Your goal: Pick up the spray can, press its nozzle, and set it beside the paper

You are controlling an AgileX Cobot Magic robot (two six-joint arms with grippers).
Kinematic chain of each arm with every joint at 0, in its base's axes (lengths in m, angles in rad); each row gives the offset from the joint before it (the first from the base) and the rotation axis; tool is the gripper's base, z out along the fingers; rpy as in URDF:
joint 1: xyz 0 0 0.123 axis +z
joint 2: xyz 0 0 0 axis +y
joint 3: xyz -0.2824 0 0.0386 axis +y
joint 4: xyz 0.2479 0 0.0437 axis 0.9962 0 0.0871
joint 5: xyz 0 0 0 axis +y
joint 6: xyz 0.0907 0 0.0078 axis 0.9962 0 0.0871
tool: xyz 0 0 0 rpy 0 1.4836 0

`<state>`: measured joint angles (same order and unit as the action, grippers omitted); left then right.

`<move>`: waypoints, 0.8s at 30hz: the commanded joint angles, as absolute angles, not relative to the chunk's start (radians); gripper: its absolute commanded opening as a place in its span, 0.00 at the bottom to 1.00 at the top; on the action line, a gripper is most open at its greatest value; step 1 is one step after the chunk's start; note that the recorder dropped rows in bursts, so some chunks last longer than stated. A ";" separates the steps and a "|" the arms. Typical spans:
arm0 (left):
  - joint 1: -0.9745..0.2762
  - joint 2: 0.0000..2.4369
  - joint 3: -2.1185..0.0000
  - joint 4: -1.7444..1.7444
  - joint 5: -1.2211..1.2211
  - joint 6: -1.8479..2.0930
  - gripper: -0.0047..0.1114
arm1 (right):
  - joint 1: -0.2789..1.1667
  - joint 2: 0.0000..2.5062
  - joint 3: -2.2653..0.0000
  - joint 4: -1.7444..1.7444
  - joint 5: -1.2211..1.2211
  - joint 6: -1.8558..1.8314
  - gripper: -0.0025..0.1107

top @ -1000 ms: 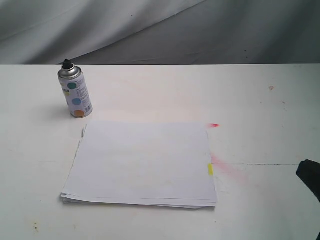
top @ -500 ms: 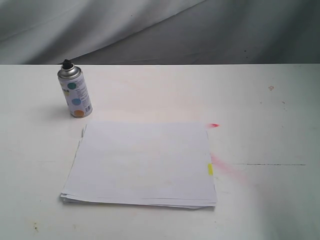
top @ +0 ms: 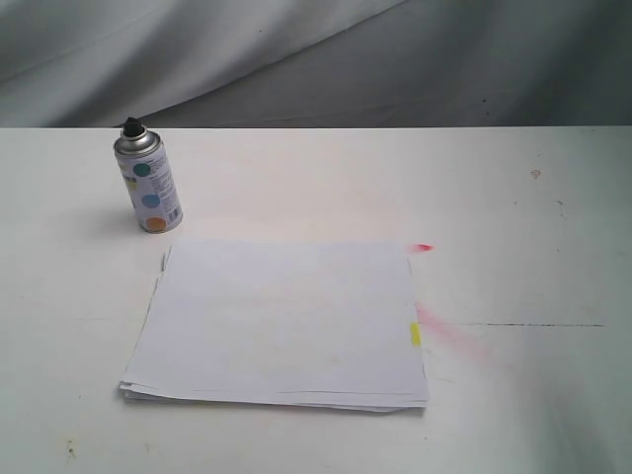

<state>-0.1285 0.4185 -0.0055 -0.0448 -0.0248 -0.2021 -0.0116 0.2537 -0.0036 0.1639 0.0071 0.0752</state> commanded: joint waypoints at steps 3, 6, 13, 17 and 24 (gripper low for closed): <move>-0.132 0.421 0.000 -0.046 -0.028 -0.205 0.04 | -0.020 0.247 0.000 0.111 0.024 0.098 0.02; -0.132 0.421 0.000 -0.046 -0.028 -0.205 0.04 | -0.020 0.247 0.000 0.111 0.063 0.102 0.02; -0.132 0.421 0.000 -0.046 -0.028 -0.205 0.04 | -0.020 0.247 0.000 0.111 0.140 0.104 0.02; -0.132 0.421 0.000 -0.046 -0.028 -0.205 0.04 | -0.020 0.247 0.000 0.115 0.141 0.104 0.02; -0.132 0.421 0.000 -0.046 -0.028 -0.205 0.04 | -0.020 0.247 0.000 0.115 0.141 0.104 0.02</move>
<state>-0.1285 0.4185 -0.0055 -0.0448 -0.0248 -0.2021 -0.0116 0.2497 -0.0040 0.1219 0.1400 0.1037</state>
